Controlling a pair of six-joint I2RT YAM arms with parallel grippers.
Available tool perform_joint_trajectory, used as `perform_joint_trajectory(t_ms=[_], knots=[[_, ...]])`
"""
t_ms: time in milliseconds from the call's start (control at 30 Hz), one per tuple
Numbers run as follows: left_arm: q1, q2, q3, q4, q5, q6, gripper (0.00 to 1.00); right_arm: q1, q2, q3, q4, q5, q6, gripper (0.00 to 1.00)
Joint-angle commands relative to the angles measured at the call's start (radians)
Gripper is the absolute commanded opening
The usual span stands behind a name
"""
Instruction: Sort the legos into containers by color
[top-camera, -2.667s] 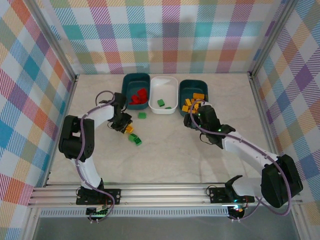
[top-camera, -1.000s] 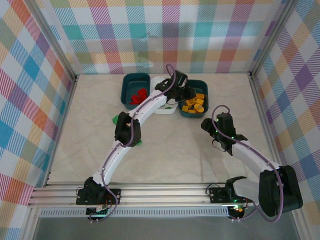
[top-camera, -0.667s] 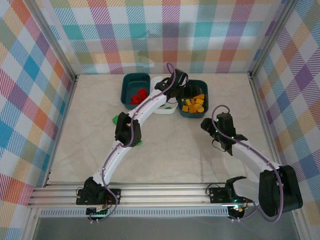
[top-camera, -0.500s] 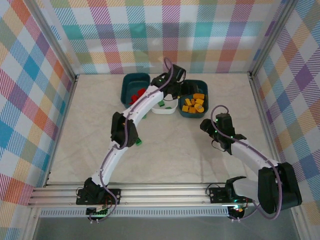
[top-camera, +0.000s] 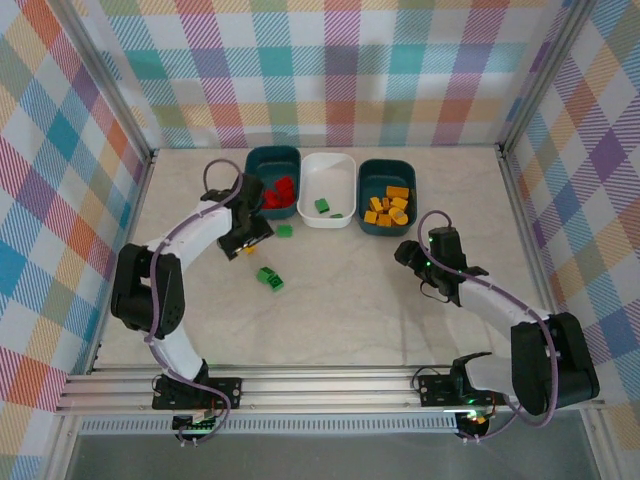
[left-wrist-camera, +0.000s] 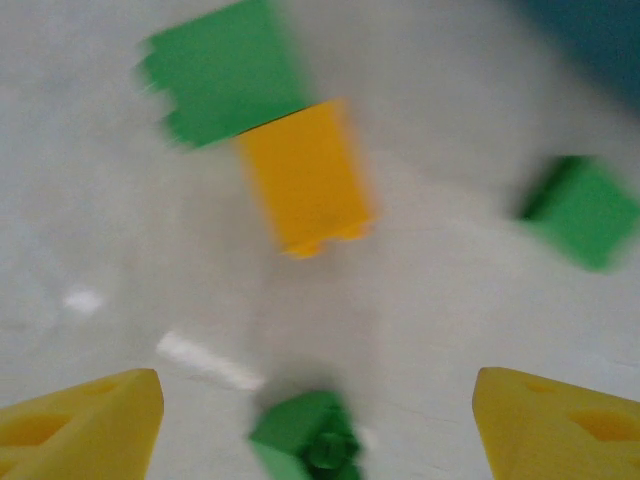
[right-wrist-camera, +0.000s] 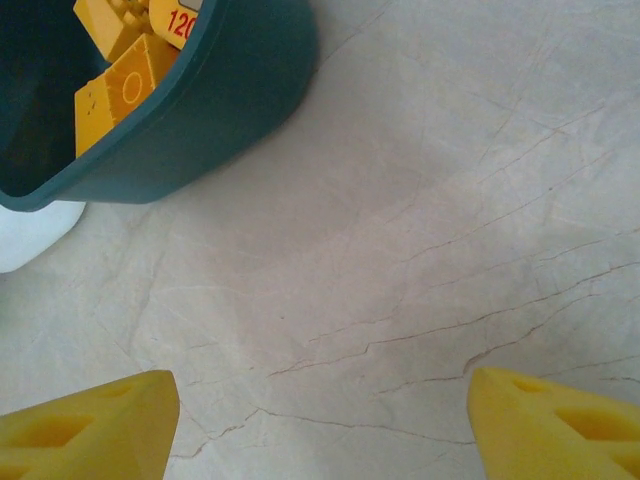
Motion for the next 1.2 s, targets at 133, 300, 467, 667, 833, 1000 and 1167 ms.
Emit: perform_joint_trajectory(t_ms=[133,300,467,667,833,1000,1167], knots=[[0.025,0.096,0.092,-0.062,-0.051,-0.069,0.80,-0.004,0.014,0.033,0.018,-0.057,-0.017,0.76],[0.061,0.173,0.107,-0.004,-0.046,-0.080,0.77,-0.004,0.006,0.037,0.011,-0.055,-0.026,0.76],[0.073,0.224,0.124,0.040,-0.053,-0.069,0.71,-0.004,0.013,0.039,0.012,-0.061,-0.029,0.76],[0.076,0.245,0.147,0.065,-0.072,-0.036,0.56,-0.004,0.018,0.040,0.014,-0.057,-0.031,0.76],[0.077,0.253,0.143,0.081,-0.046,-0.019,0.24,-0.004,0.028,0.038,0.021,-0.057,-0.028,0.76],[-0.027,0.152,0.133,0.069,-0.132,0.010,0.17,-0.004,0.047,0.041,0.028,-0.065,-0.022,0.75],[-0.169,0.027,0.167,0.077,-0.178,0.004,0.18,-0.004,0.067,0.043,0.030,-0.054,-0.021,0.75]])
